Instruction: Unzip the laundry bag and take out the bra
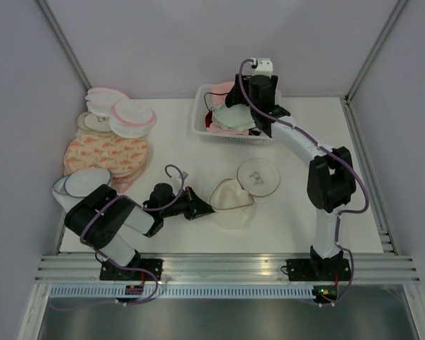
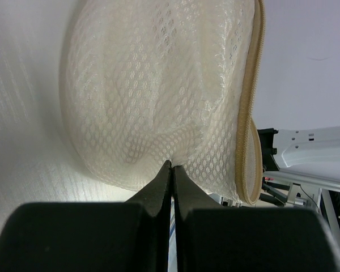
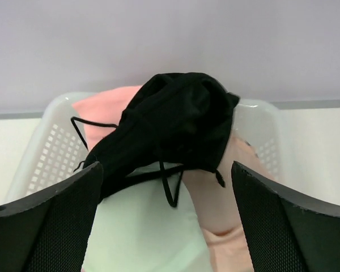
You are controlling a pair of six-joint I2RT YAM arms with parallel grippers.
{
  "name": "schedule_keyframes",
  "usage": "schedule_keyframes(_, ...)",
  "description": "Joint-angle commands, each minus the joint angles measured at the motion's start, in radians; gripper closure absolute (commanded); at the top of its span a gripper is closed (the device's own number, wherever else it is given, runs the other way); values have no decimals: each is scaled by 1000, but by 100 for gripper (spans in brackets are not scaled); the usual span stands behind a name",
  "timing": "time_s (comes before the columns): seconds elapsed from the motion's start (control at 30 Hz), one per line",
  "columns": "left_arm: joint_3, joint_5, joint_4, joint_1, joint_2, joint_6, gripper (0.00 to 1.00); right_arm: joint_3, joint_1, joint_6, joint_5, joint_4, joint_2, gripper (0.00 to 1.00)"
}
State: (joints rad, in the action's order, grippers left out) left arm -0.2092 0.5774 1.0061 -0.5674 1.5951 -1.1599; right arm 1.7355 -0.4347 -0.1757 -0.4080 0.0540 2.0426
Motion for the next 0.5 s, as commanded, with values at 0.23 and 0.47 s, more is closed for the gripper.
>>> schedule_keyframes(0.23, -10, 9, 68, 6, -4, -6, 98, -272, -65, -96, -418, -216, -508, 2)
schedule_keyframes(0.47, -24, 6, 42, 8, -27, 2, 98, -700, -136, -445, -418, -457, -767, 2)
